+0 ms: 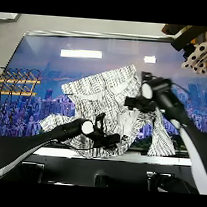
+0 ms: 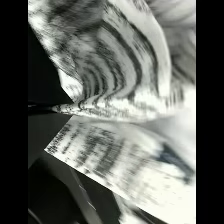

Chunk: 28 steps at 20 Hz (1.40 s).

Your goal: Fold the clothes and pants, and hang the long-sleeved shirts on hangers.

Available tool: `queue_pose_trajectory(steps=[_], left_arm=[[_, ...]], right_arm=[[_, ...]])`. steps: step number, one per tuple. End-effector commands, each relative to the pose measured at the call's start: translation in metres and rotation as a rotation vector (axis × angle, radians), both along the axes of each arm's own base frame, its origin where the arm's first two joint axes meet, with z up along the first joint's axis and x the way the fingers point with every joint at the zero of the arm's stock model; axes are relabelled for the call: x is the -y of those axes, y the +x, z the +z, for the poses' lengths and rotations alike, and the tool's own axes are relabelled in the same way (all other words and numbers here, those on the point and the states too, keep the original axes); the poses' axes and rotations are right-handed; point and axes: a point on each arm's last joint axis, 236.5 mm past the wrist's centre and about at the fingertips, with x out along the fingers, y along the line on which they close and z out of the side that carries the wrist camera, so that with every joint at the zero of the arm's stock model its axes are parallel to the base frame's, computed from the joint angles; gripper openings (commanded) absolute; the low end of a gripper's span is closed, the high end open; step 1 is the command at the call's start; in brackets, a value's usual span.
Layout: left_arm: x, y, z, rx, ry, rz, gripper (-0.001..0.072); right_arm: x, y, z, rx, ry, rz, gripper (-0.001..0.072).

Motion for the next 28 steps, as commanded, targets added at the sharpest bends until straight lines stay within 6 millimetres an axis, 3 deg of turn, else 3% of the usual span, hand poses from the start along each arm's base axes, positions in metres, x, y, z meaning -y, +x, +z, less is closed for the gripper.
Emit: queue_pose_trajectory(steps=[1, 2, 3, 5, 6, 8, 10, 12, 16, 20, 21, 22, 23, 24, 26, 28], left_arm=[[-0.003, 0.008, -0.001, 0.002, 0.0, 0.016, 0.0035], [-0.003, 0.008, -0.001, 0.004, 0.0, 0.017, 0.0107], [-0.003, 0.008, -0.001, 0.004, 0.0, 0.017, 0.0256], [-0.006, 0.009, -0.002, 0.007, 0.008, 0.009, 0.0516], [-0.011, 0.012, -0.004, 0.022, 0.024, -0.003, 0.055], [-0.03, 0.021, -0.006, 0.084, 0.06, -0.078, 0.055], [-0.054, 0.035, -0.005, 0.157, 0.102, -0.154, 0.055], [-0.08, 0.055, -0.002, 0.242, 0.146, -0.211, 0.055], [-0.11, 0.091, 0.01, 0.368, 0.157, -0.261, 0.055], [-0.115, 0.114, 0.022, 0.475, 0.132, -0.332, 0.055], [-0.114, 0.12, 0.027, 0.503, 0.125, -0.345, 0.055], [-0.111, 0.126, 0.032, 0.529, 0.12, -0.356, 0.055], [-0.11, 0.133, 0.036, 0.559, 0.13, -0.368, 0.055], [-0.11, 0.142, 0.041, 0.591, 0.144, -0.377, 0.055], [-0.108, 0.165, 0.049, 0.664, 0.179, -0.41, 0.055], [-0.089, 0.188, 0.059, 0.721, 0.162, -0.435, 0.055]], right_arm=[[0.033, -0.055, 0.052, -0.019, -0.047, 0.0, 0.0476], [0.041, -0.071, 0.059, -0.031, -0.047, -0.028, 0.0484], [0.047, -0.089, 0.06, -0.047, -0.04, -0.065, 0.0486], [0.049, -0.123, 0.041, -0.106, 0.004, -0.144, 0.049], [0.043, -0.141, 0.026, -0.157, 0.044, -0.197, 0.0506], [0.011, -0.169, -0.008, -0.252, 0.208, -0.307, 0.0526], [-0.021, -0.184, -0.039, -0.337, 0.355, -0.414, 0.0526], [-0.04, -0.191, -0.066, -0.388, 0.454, -0.519, 0.0522], [-0.048, -0.188, -0.095, -0.396, 0.53, -0.693, 0.052], [-0.063, -0.197, -0.105, -0.479, 0.546, -0.743, 0.0518], [-0.07, -0.203, -0.108, -0.495, 0.537, -0.73, 0.0468], [-0.077, -0.211, -0.11, -0.51, 0.523, -0.711, 0.034], [-0.079, -0.218, -0.112, -0.507, 0.498, -0.685, 0.0133], [-0.074, -0.221, -0.115, -0.494, 0.464, -0.657, 0.0031], [-0.055, -0.228, -0.119, -0.482, 0.377, -0.646, 0.003], [-0.042, -0.234, -0.117, -0.469, 0.328, -0.612, 0.003]])
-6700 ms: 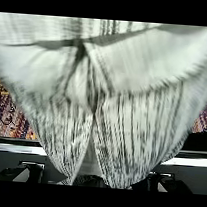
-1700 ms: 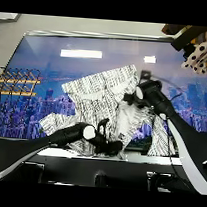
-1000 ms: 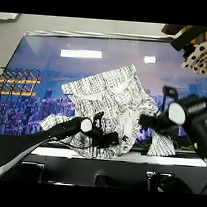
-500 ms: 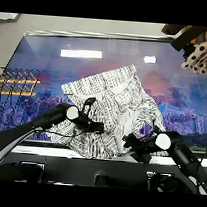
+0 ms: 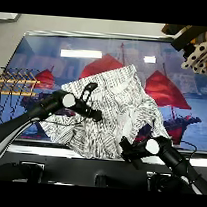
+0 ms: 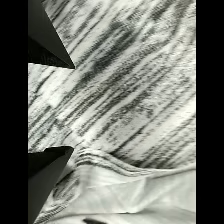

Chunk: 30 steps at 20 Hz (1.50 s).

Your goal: Fold the clothes and pants, and hang the long-sleeved shirts on hangers.

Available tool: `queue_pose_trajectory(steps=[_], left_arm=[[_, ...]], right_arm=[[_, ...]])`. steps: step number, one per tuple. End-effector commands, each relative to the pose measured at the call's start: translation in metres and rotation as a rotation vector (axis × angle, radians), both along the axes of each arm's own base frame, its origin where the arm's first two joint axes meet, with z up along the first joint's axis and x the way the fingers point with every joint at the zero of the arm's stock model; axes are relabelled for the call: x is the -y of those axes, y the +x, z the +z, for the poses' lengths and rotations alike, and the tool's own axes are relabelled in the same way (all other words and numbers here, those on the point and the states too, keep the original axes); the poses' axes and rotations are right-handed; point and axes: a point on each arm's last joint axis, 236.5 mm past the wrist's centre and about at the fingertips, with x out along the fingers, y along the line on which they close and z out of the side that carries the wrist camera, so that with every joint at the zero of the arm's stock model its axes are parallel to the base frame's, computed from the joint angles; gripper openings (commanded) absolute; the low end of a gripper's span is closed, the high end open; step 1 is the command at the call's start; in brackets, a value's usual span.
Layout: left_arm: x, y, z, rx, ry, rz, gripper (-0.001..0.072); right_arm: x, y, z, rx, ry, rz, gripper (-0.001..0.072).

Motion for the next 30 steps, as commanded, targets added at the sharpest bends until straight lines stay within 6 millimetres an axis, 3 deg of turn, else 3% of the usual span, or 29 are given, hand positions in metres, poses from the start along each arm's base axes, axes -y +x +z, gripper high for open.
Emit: queue_pose_trajectory(steps=[1, 3, 5, 8, 12, 16, 20, 26, 27, 28, 30], left_arm=[[0.026, 0.041, 0.017, 0.124, -0.001, -0.08, 0.055], [0.065, 0.059, 0.025, 0.194, -0.02, -0.181, 0.055], [0.099, 0.059, 0.019, 0.245, 0.014, -0.352, 0.055], [0.133, 0.056, 0.002, 0.367, 0.086, -0.583, 0.0546], [0.18, 0.057, 0.003, 0.546, 0.023, -0.663, 0.0545], [0.197, 0.047, -0.01, 0.518, -0.032, -0.649, 0.0544], [0.206, 0.051, -0.018, 0.514, -0.071, -0.616, 0.0543], [0.206, 0.052, -0.048, 0.468, -0.056, -0.587, 0.0513], [0.207, 0.055, -0.049, 0.463, -0.059, -0.56, 0.0425], [0.208, 0.061, -0.048, 0.476, -0.063, -0.53, 0.0385], [0.211, 0.071, -0.043, 0.494, -0.085, -0.478, 0.0142]], right_arm=[[0.021, -0.013, 0.0, -0.003, -0.082, 0.062, 0.003], [0.024, -0.013, 0.003, 0.013, -0.084, 0.083, 0.003], [0.025, -0.012, 0.004, 0.028, -0.084, 0.095, 0.0031], [0.026, -0.01, 0.004, 0.042, -0.089, 0.111, 0.0031], [0.027, -0.01, 0.003, 0.051, -0.088, 0.134, 0.0031], [0.029, -0.008, 0.002, 0.062, -0.099, 0.138, 0.0032], [0.03, -0.008, 0.002, 0.064, -0.101, 0.139, 0.0032], [0.031, -0.007, 0.002, 0.068, -0.106, 0.14, 0.0032], [0.031, -0.007, 0.002, 0.068, -0.106, 0.14, 0.0032], [0.031, -0.007, 0.002, 0.068, -0.106, 0.14, 0.0032], [0.03, -0.006, 0.002, 0.069, -0.105, 0.14, 0.0032]])
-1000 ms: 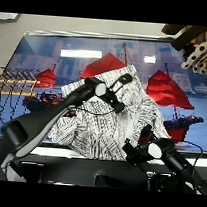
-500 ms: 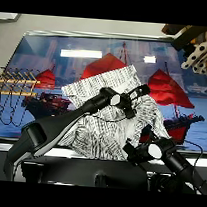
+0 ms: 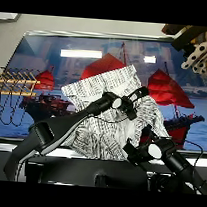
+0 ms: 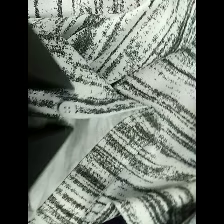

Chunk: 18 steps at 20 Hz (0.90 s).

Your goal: Fold the clothes and pants, and hang the long-sleeved shirts on hangers.

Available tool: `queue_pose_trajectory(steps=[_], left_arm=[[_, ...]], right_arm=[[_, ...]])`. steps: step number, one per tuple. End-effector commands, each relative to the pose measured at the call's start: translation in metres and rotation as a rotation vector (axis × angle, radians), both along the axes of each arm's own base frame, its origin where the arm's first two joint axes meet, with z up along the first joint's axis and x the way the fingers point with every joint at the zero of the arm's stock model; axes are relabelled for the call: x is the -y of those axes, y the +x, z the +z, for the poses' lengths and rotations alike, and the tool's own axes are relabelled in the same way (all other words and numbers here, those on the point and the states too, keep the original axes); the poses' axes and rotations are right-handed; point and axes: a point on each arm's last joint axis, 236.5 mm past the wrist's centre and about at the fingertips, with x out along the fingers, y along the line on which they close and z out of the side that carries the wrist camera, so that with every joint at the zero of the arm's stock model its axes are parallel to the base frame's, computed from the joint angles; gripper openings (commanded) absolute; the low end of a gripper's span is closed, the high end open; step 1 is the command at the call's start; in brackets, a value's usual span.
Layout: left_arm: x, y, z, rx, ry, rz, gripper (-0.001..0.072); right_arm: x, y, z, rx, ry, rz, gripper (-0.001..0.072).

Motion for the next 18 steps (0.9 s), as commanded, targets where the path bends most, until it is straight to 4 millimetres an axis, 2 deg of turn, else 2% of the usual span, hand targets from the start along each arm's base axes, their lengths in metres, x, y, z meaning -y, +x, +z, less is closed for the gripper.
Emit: queue_pose_trajectory(steps=[1, 2, 6, 7, 9, 11, 12, 14, 16, 17, 18], left_arm=[[0.003, 0.017, 0.003, 0.006, -0.051, 0.085, 0.0057], [0.001, 0.021, 0.002, -0.01, -0.057, 0.115, 0.0021], [-0.017, 0.031, -0.004, -0.124, -0.055, 0.245, 0.0019], [-0.025, 0.036, -0.001, -0.153, -0.057, 0.284, 0.0019], [-0.045, 0.059, 0.02, -0.158, -0.086, 0.348, 0.0018], [-0.072, 0.095, 0.062, -0.114, -0.142, 0.406, 0.0018], [-0.091, 0.116, 0.089, -0.085, -0.174, 0.443, 0.0018], [-0.136, 0.151, 0.144, -0.006, -0.222, 0.512, 0.0018], [-0.187, 0.171, 0.196, 0.076, -0.248, 0.58, 0.0018], [-0.211, 0.176, 0.219, 0.101, -0.255, 0.623, 0.0017], [-0.236, 0.177, 0.244, 0.129, -0.261, 0.667, 0.0017]], right_arm=[[0.0, 0.001, 0.0, 0.003, 0.0, 0.0, 0.0032], [0.0, 0.0, 0.0, 0.003, 0.0, 0.0, 0.0032], [0.0, 0.0, 0.0, 0.003, -0.002, 0.004, 0.0031], [-0.001, 0.004, 0.002, 0.014, 0.001, 0.005, 0.0031], [0.006, 0.028, 0.015, 0.111, -0.037, 0.032, 0.003], [0.019, 0.073, 0.044, 0.264, -0.106, 0.045, 0.003], [0.025, 0.097, 0.062, 0.308, -0.105, 0.015, 0.003], [0.046, 0.162, 0.104, 0.449, -0.077, -0.027, 0.003], [0.06, 0.235, 0.165, 0.643, -0.016, -0.027, 0.0029], [0.06, 0.265, 0.195, 0.72, 0.013, 0.006, 0.0029], [0.049, 0.291, 0.226, 0.796, 0.044, 0.073, 0.0029]])
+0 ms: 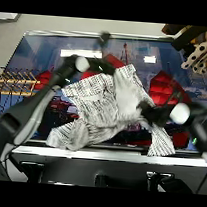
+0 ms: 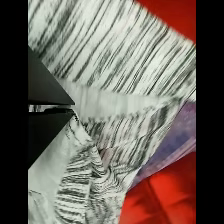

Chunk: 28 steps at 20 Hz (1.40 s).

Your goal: Fold the clothes and pants, and hang the long-sleeved shirts on hangers.

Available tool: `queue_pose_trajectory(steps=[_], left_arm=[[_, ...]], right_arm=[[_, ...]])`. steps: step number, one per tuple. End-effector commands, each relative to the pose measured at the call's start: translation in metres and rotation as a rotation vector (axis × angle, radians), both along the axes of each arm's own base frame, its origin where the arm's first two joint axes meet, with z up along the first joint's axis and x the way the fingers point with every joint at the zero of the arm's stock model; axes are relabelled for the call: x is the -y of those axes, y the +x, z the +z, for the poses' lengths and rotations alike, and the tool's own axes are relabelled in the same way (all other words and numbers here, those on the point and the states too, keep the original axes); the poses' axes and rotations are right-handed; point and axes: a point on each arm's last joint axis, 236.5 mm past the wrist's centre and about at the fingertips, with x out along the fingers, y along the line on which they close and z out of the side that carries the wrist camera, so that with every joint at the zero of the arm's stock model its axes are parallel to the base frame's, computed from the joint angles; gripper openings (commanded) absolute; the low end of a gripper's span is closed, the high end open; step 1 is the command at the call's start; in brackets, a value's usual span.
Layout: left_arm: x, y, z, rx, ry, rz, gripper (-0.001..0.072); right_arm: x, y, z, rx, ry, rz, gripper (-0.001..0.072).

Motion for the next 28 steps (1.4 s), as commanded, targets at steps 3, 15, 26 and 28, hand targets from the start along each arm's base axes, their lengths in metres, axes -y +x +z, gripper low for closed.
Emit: queue_pose_trajectory(steps=[3, 15, 26, 28], left_arm=[[-0.133, 0.001, 0.129, 0.142, 0.03, 0.237, 0.0017], [-0.173, -0.178, 0.136, -0.303, 0.023, 0.393, 0.0018], [-0.073, -0.274, -0.163, -0.87, -0.053, 0.428, 0.0019], [-0.076, -0.273, -0.174, -0.842, 0.001, 0.361, 0.0041]], right_arm=[[-0.039, 0.126, 0.156, 0.411, -0.001, 0.309, 0.0029], [-0.098, 0.06, 0.18, 0.345, -0.195, 0.645, 0.0029], [-0.061, -0.015, -0.077, -0.159, -0.274, 0.617, 0.0029], [-0.064, -0.022, -0.098, -0.176, -0.242, 0.591, 0.0029]])
